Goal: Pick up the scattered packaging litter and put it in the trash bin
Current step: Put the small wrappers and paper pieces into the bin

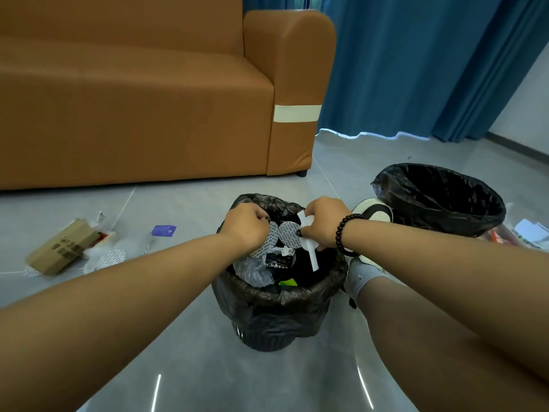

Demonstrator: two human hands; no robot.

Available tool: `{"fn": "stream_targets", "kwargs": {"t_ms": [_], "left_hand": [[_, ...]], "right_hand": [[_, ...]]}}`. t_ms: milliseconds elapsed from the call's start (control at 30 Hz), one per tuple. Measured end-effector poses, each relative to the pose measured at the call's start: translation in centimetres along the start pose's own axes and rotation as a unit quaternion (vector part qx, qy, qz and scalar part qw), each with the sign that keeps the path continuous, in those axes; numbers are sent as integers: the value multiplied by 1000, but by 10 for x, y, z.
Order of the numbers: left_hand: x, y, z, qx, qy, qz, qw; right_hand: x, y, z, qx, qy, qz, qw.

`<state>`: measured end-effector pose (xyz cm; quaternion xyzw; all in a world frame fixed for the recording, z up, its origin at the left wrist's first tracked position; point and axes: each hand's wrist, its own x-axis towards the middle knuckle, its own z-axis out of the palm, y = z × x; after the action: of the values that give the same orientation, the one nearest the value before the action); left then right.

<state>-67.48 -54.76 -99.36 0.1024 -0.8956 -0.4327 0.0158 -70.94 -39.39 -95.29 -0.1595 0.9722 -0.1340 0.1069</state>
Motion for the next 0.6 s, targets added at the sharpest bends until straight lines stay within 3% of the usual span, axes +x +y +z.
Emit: {"fn": "stream_targets", "kwargs": {"t_ms": [200,400,500,600], "left_hand": [[-11,-4,-11,25,36,10,999],[-23,-11,-29,10,63,-5,998],[-29,-16,-42,-21,73,-9,997],[-33,-22,-56,-45,75,-18,996]], "right_hand": [[0,-9,-3,39,13,-10,999],[-1,-24,-3,30,-33,20,999],[3,-33,-5,9,-2,17,1000],[6,-50,-6,59,25,8,998]]}}
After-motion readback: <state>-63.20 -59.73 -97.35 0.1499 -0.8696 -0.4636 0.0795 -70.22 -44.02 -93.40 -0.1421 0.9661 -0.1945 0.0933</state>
